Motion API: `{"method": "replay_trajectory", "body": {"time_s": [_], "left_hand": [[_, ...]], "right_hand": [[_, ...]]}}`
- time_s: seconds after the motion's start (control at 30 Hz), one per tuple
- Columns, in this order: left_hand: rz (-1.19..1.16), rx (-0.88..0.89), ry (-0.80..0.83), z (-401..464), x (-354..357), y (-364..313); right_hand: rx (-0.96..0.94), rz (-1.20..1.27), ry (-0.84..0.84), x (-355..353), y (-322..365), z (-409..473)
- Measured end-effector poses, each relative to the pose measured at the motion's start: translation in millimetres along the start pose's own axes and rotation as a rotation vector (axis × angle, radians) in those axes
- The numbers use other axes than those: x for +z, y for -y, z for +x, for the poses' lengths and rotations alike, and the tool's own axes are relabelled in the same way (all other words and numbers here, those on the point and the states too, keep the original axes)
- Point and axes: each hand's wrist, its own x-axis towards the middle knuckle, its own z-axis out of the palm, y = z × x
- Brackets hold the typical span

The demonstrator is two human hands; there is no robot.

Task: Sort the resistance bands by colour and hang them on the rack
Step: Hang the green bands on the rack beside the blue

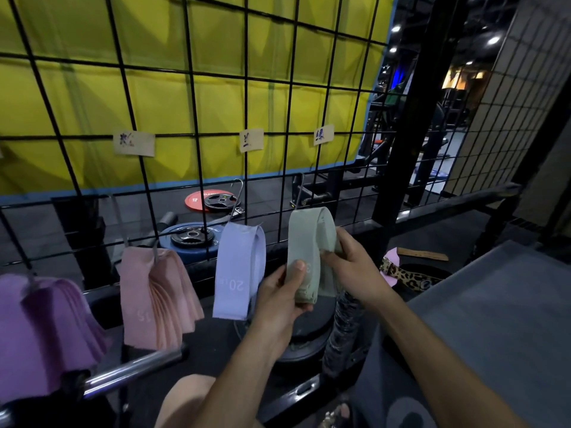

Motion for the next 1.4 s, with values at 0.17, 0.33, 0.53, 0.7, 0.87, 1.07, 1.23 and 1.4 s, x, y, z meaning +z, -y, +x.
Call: {"method": "replay_trajectory", "body": {"time_s": [0.17,0.33,0.53,0.7,0.87,1.07,1.23,1.4], "left_hand": [[-0.205,-0.085,0.002,-6.3,4.4,12.1],[-0.295,-0.123,0.037,-6.1,-3.6,16.5],[-0.278,-0.131,0.041,-1.9,-7.5,19.1],[-0.241,-0.091,0.018,4.3,-11.0,25.1],[-0.161,-0.008,-0.029,9.9,-15.7,34.5],[-0.16,0.057,-0.087,8.8,-7.6,37.9],[-0.171,0.142,-0.085,-3.4,0.4,39.6],[-0.092,0.211,-0.117,-4.9,-2.0,43.4]], "right_hand": [[-0.037,0.0,-0.105,5.8,-4.2,-6.5],[-0.009,0.008,-0.197,9.5,-15.0,-9.8],[-0.047,-0.033,-0.014,15.0,-30.2,-20.7],[-0.13,-0.194,-0.068,16.3,-48.8,-21.8],[-0.127,-0.177,-0.097,27.0,-56.9,-25.3],[-0.015,-0.029,0.027,19.5,-35.0,-27.9],[0.168,0.141,0.094,9.9,-22.3,-33.3],[0.387,0.309,0.092,22.3,-31.3,-23.8]]}}
